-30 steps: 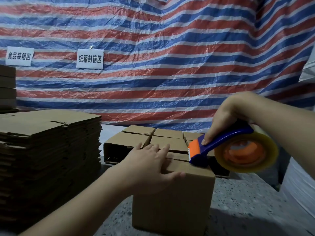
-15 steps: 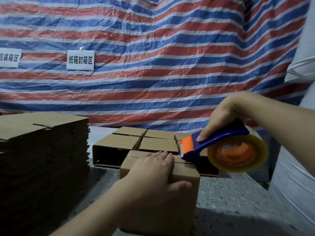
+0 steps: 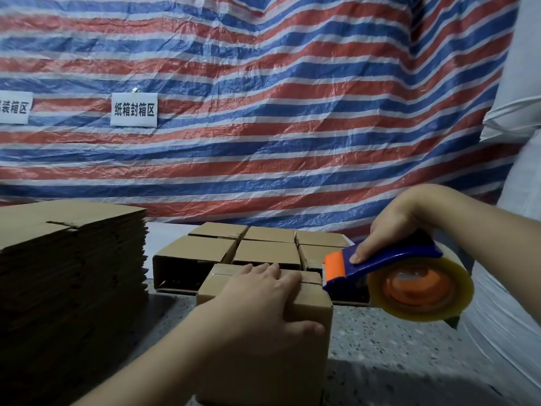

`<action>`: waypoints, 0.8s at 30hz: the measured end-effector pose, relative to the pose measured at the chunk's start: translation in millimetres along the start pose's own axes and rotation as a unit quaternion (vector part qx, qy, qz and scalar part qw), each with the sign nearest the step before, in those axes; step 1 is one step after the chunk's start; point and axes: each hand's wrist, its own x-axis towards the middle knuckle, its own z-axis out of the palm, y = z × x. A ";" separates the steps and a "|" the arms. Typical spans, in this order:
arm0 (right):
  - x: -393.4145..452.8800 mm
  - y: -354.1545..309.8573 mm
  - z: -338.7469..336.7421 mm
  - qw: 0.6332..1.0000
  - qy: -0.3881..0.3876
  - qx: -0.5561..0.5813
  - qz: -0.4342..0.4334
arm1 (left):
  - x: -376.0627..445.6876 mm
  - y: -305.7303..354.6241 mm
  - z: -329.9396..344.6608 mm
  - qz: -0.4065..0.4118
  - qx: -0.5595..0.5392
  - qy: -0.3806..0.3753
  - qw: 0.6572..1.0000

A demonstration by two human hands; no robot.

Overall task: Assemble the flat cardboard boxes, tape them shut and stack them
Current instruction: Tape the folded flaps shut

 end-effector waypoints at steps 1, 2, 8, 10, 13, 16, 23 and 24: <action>0.0 -0.4 0.5 1.000 0.002 0.000 0.001 | 2.7 4.8 -1.6 0.003 0.003 0.007 1.000; -0.4 -0.7 0.8 1.000 0.005 0.001 0.002 | 5.5 11.4 -2.4 0.006 0.001 0.019 1.000; -1.9 2.2 2.3 1.000 0.003 0.020 -0.007 | 13.4 35.6 12.2 0.009 -0.006 0.065 0.998; -3.1 10.9 0.4 0.999 -0.002 0.042 -0.018 | 13.7 33.3 14.8 0.010 -0.003 0.072 0.997; -8.3 28.3 -4.1 0.997 -0.012 0.066 -0.024 | 14.7 31.4 17.0 0.013 0.003 0.066 0.998; -11.6 40.6 -5.6 0.998 -0.017 0.065 -0.011 | 14.5 30.4 19.1 0.020 0.000 0.077 0.997; 3.2 -2.6 21.0 0.989 0.070 -0.126 0.037 | 11.7 31.4 17.8 0.036 -0.001 0.102 0.994; 7.9 -6.5 30.0 0.981 0.084 -0.171 0.045 | 11.0 31.5 17.1 0.035 -0.002 0.104 0.994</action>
